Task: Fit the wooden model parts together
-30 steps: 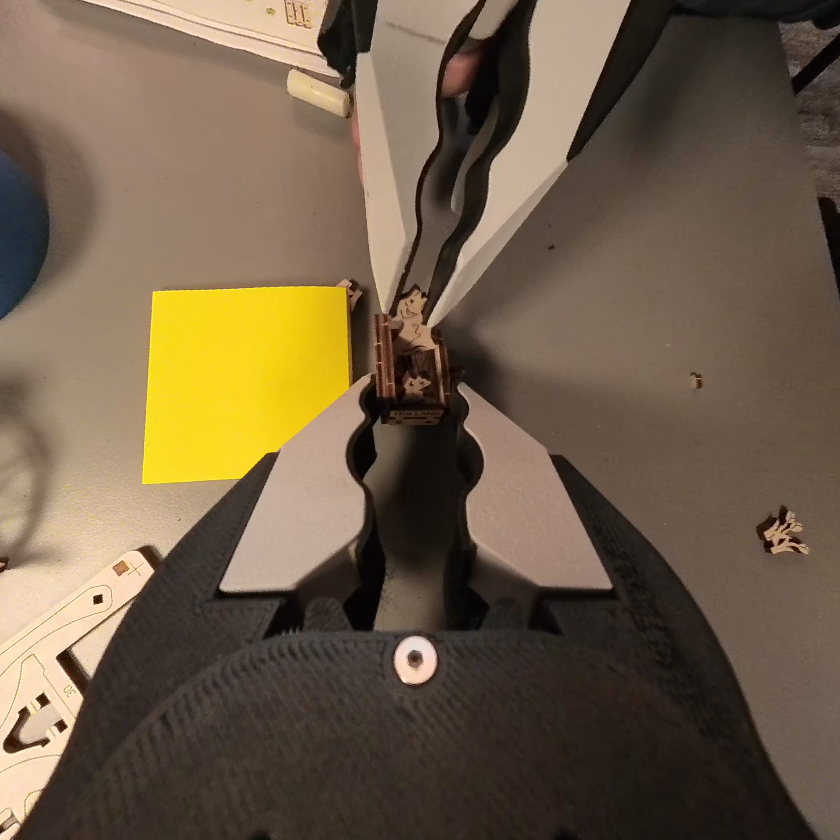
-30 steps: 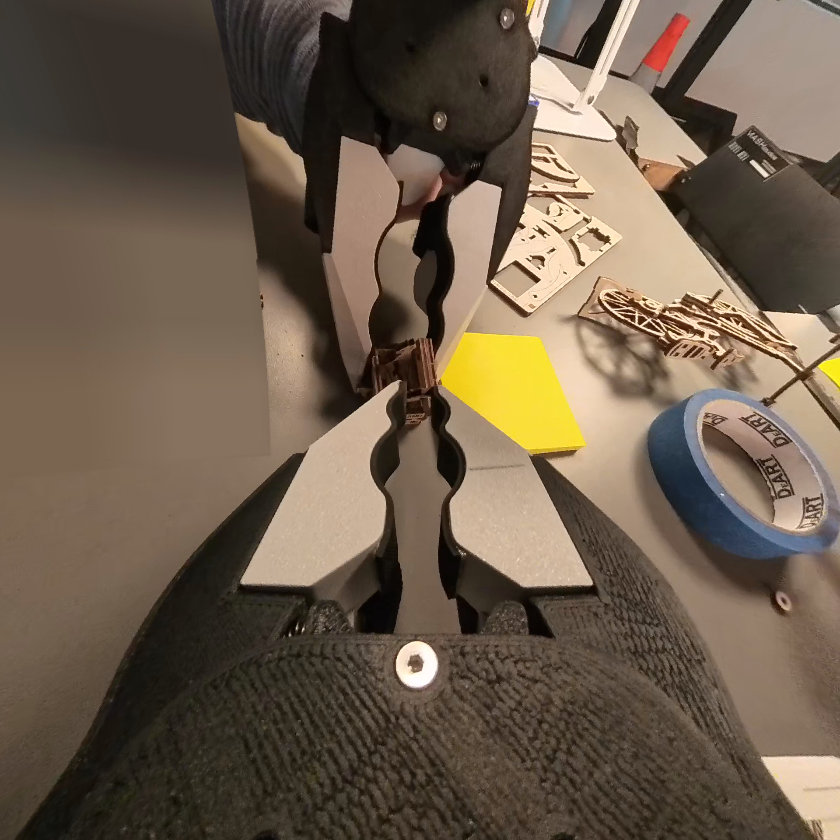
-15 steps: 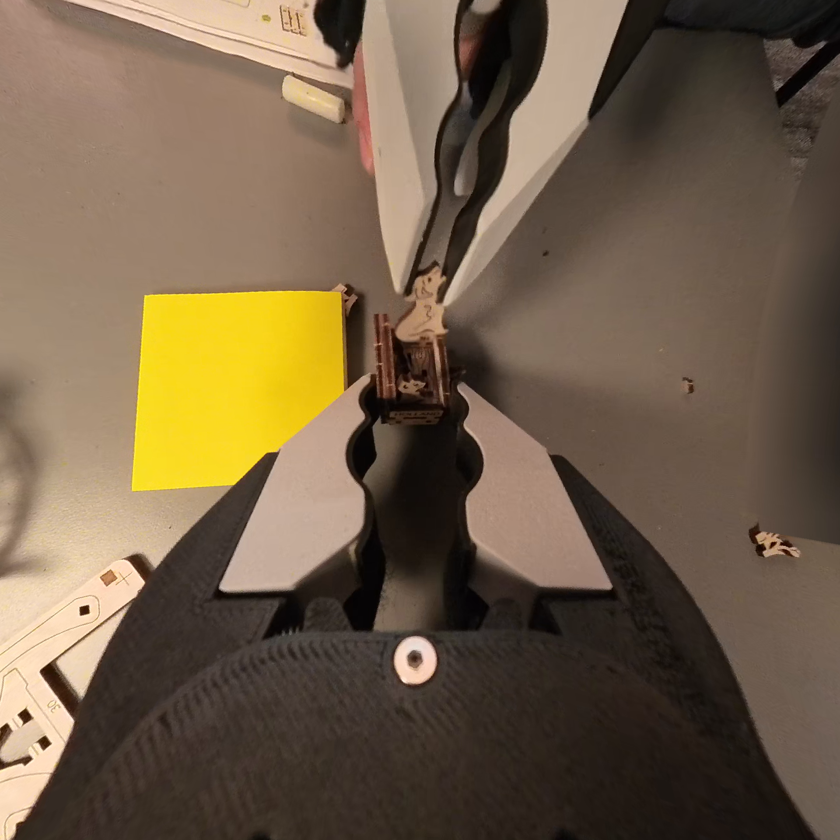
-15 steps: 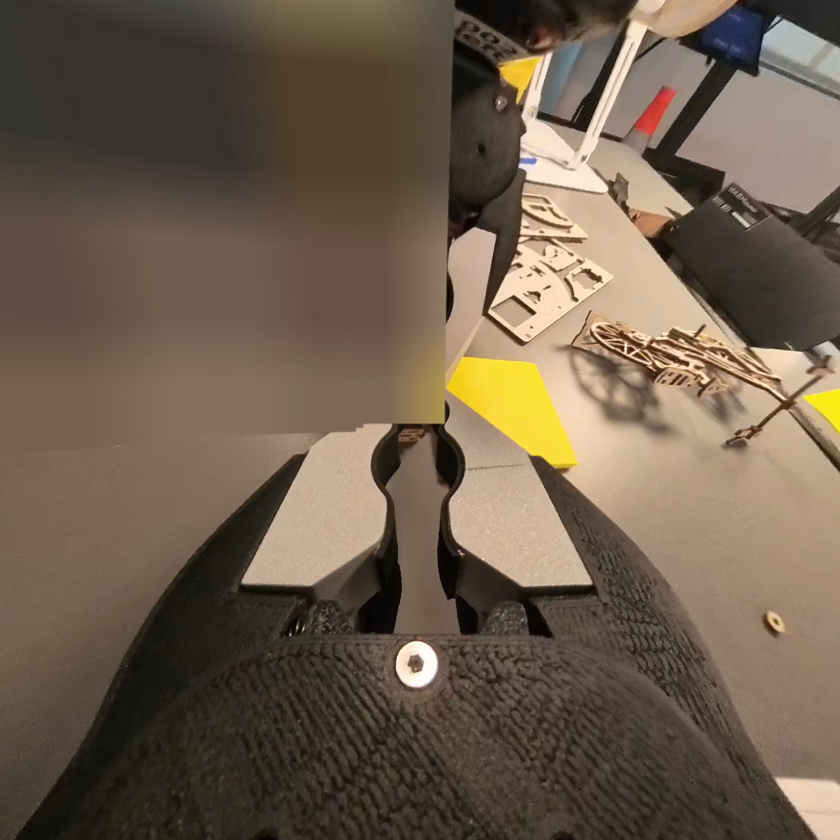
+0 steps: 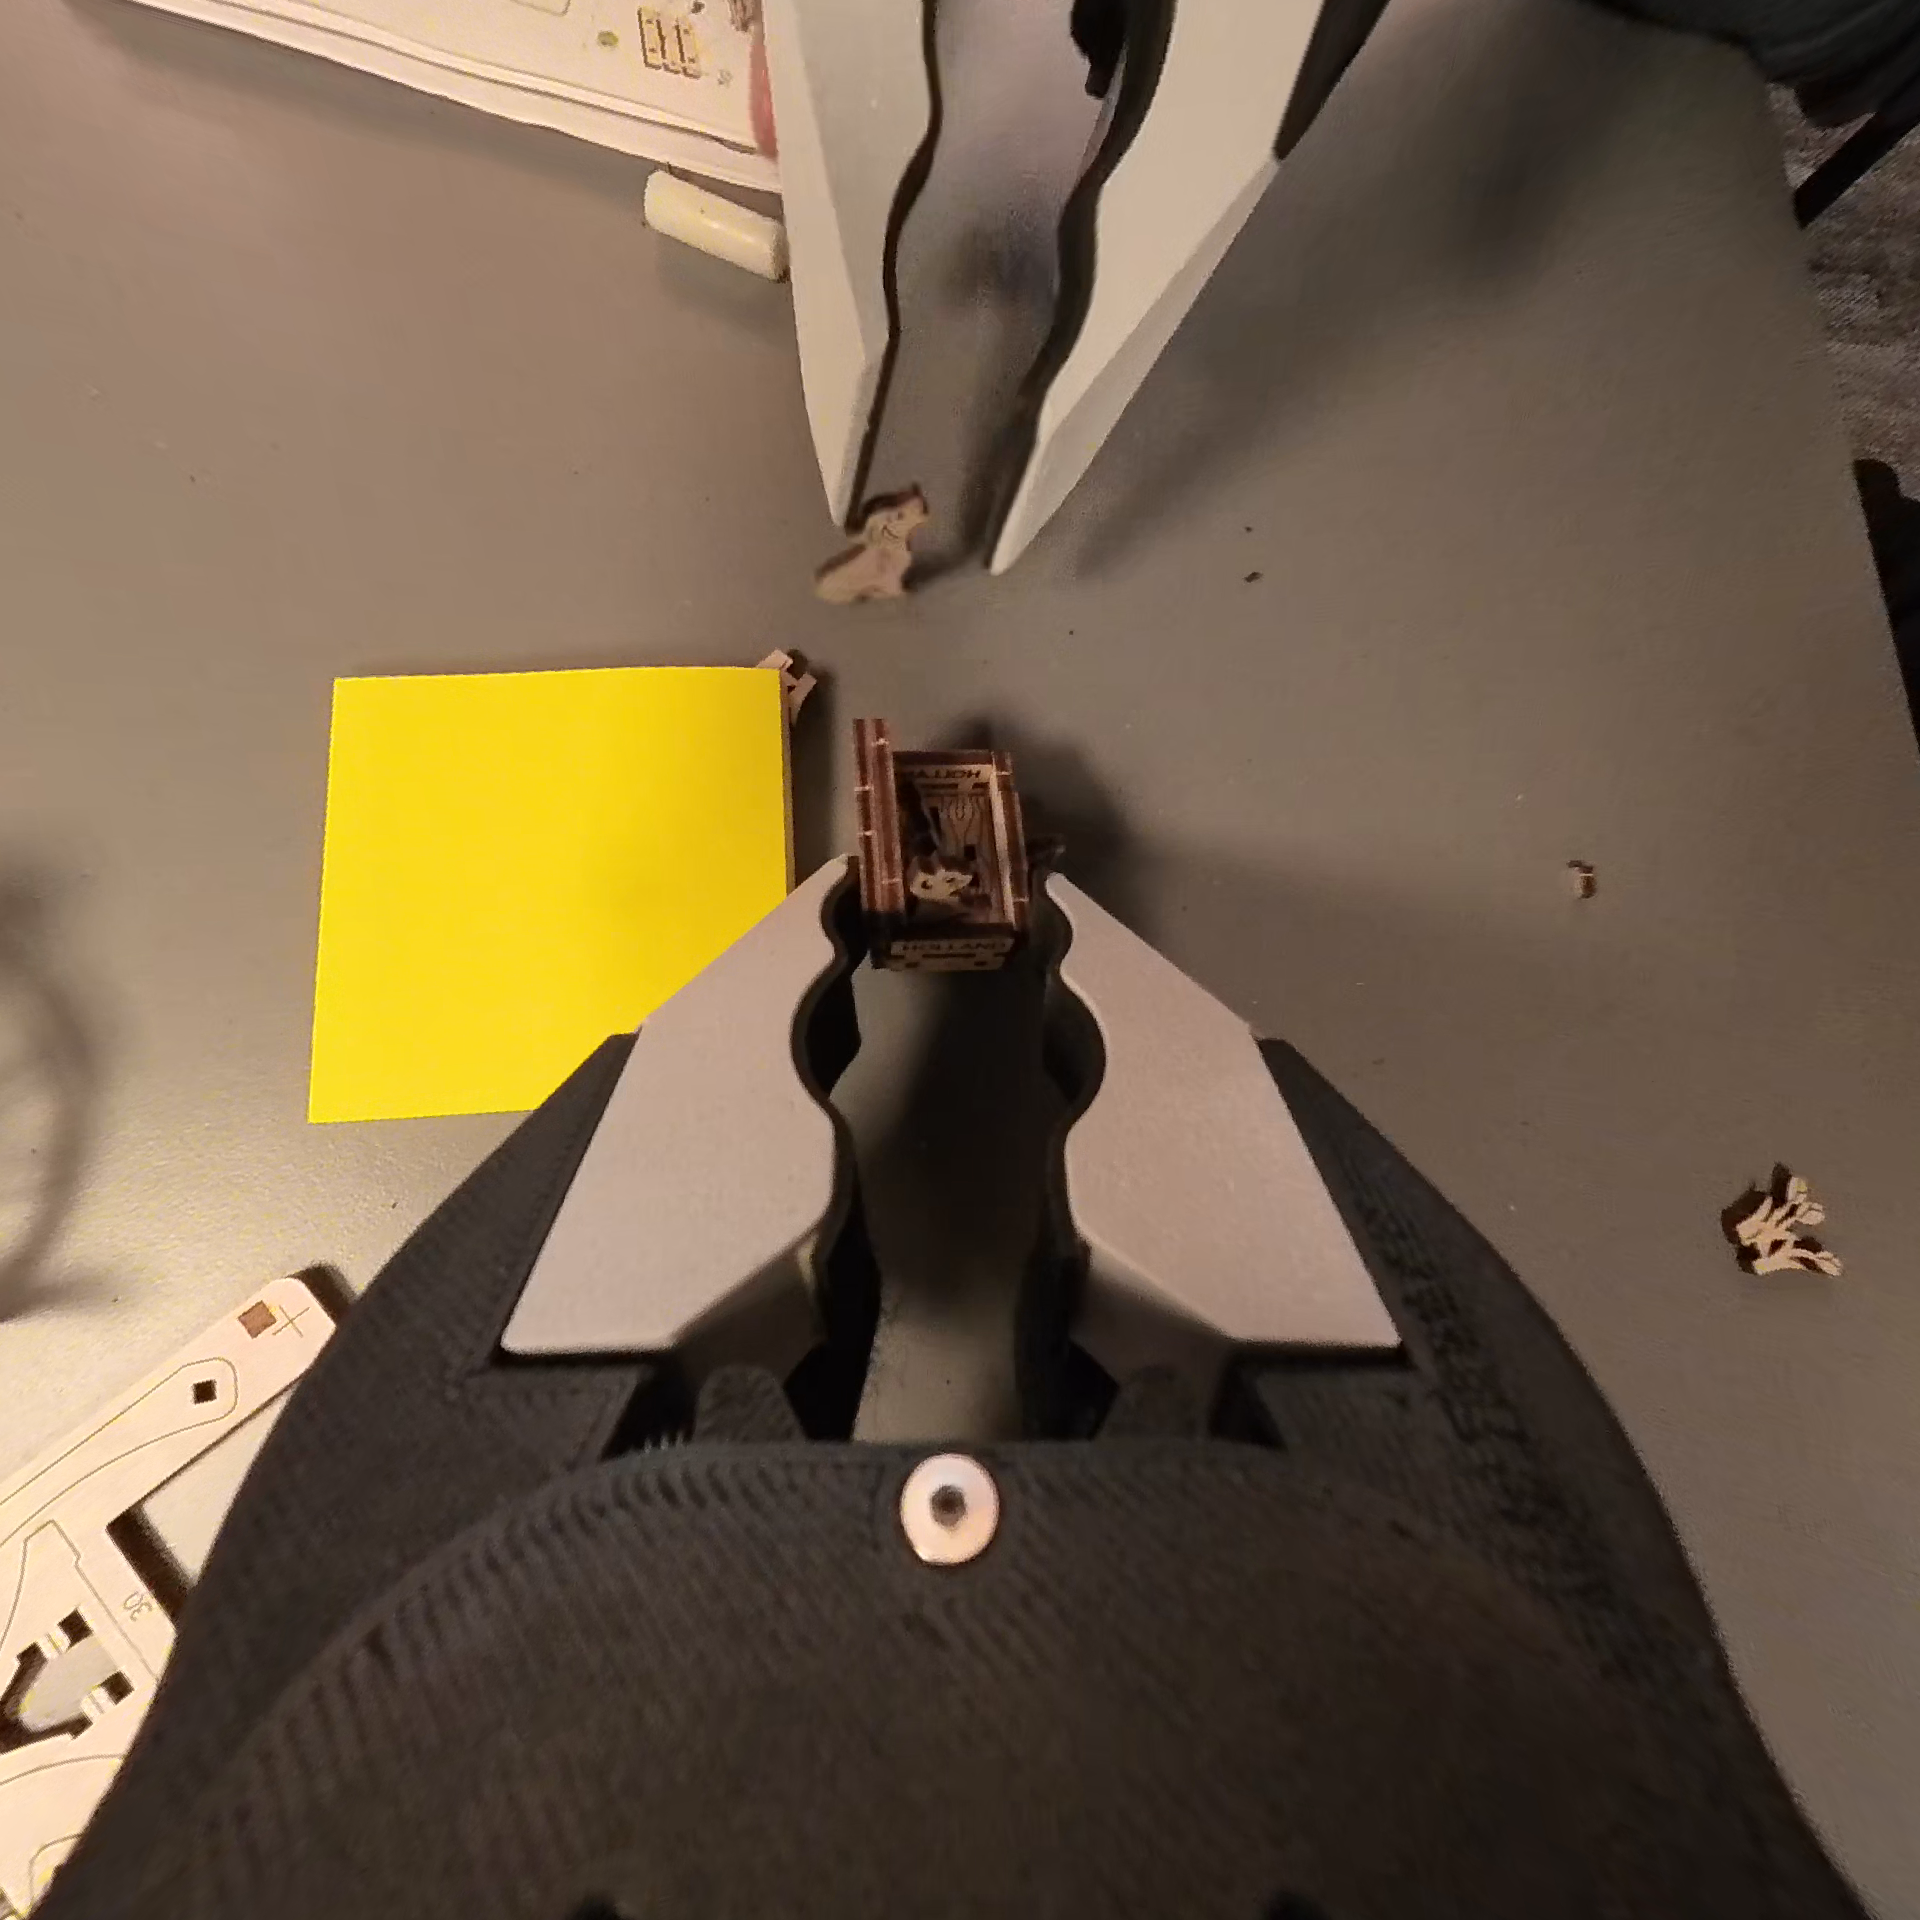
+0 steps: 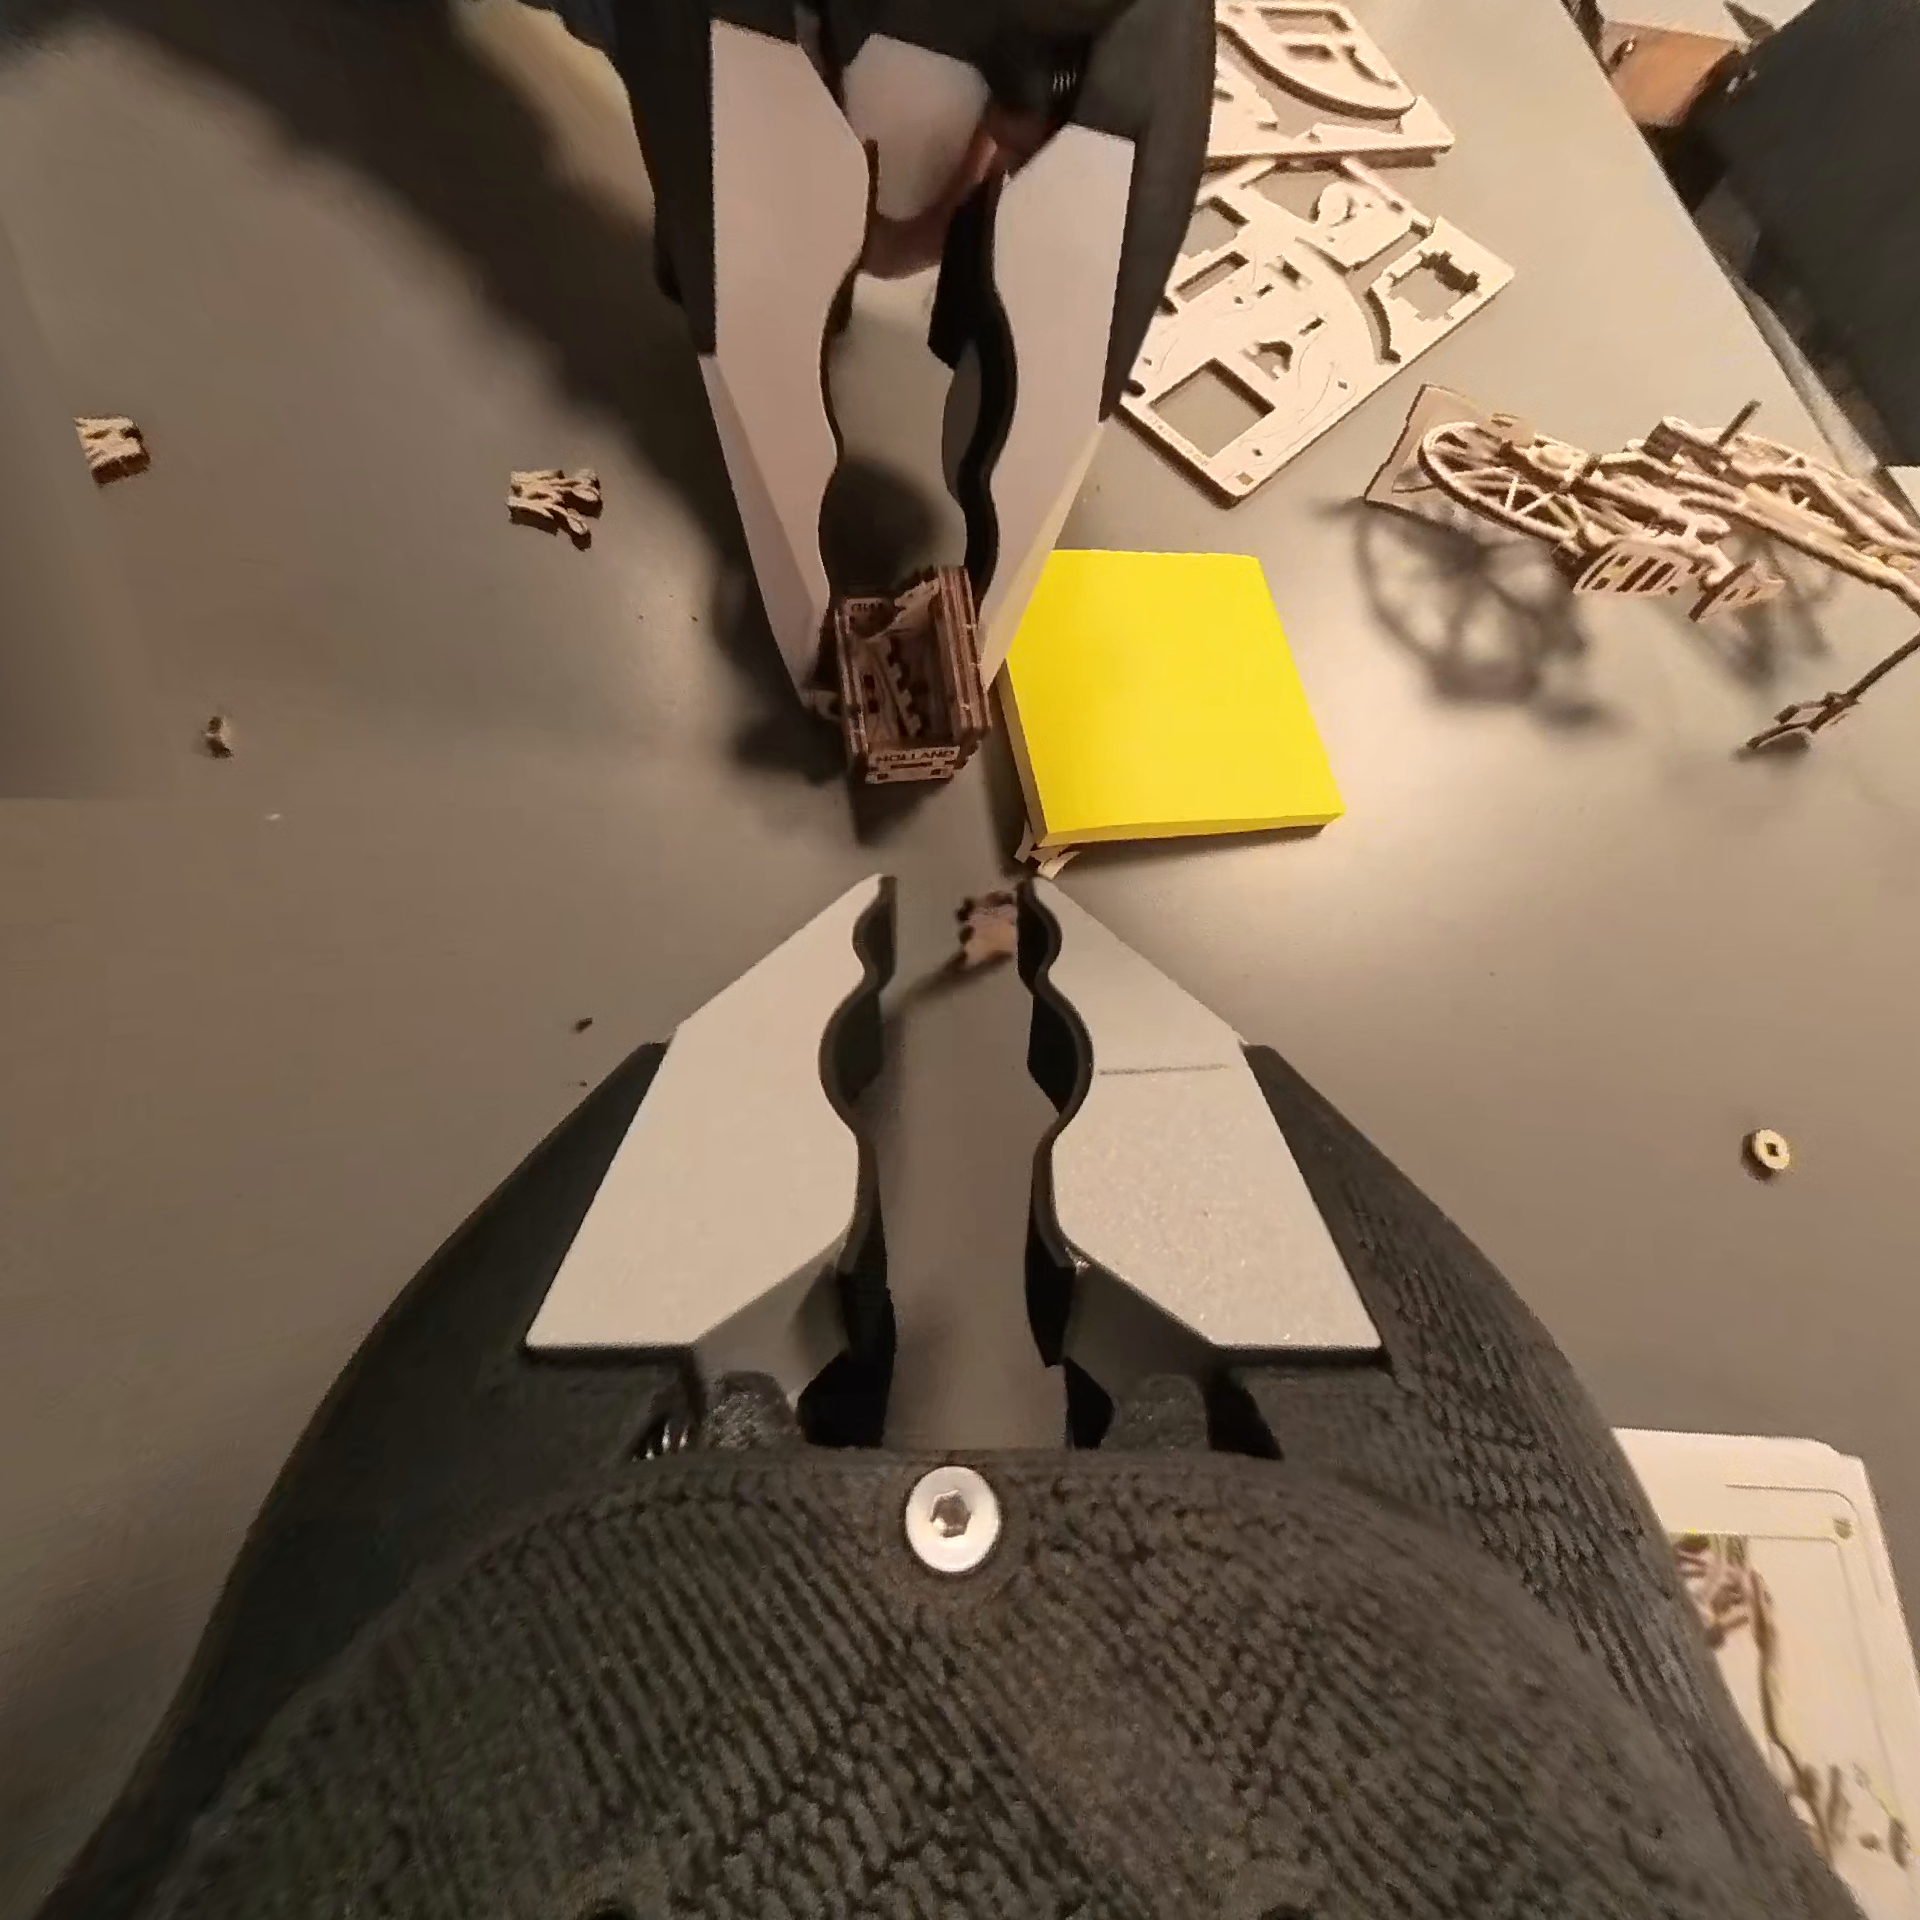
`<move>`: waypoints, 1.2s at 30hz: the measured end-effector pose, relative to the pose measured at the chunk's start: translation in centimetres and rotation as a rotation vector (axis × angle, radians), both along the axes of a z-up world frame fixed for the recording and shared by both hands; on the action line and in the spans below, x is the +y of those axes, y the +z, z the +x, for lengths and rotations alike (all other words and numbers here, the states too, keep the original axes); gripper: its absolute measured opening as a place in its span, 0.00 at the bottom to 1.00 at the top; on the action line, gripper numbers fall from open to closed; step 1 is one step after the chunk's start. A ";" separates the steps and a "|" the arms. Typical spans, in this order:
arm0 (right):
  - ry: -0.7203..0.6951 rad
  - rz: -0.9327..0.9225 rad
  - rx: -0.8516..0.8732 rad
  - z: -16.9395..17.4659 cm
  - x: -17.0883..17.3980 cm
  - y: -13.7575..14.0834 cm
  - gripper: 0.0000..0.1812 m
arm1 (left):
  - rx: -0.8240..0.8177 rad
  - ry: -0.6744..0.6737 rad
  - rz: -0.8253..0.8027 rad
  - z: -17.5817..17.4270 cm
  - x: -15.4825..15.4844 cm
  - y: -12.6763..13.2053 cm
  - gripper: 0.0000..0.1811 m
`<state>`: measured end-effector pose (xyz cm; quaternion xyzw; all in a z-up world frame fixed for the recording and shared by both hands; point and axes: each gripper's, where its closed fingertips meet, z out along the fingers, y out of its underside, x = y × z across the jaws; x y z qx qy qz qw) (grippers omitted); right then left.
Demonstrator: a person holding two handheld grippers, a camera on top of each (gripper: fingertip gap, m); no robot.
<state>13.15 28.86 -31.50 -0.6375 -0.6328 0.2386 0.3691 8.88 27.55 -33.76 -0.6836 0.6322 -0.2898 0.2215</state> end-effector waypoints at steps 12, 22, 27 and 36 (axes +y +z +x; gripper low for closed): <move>0.122 0.094 -0.124 -3.2 -2.8 0.0 0.23 | 0.012 0.009 0.031 0.2 0.1 -0.1 0.16; 0.082 0.137 -0.276 -4.4 -2.7 -1.1 0.25 | 0.036 0.012 0.070 0.2 0.1 -0.2 0.15; 0.062 0.110 -0.293 -4.6 -2.7 -1.6 0.26 | 0.039 0.014 0.074 0.2 0.1 -0.2 0.16; 0.061 0.049 -0.275 -4.4 -3.1 -1.5 0.24 | 0.039 0.015 0.074 0.2 0.1 -0.2 0.16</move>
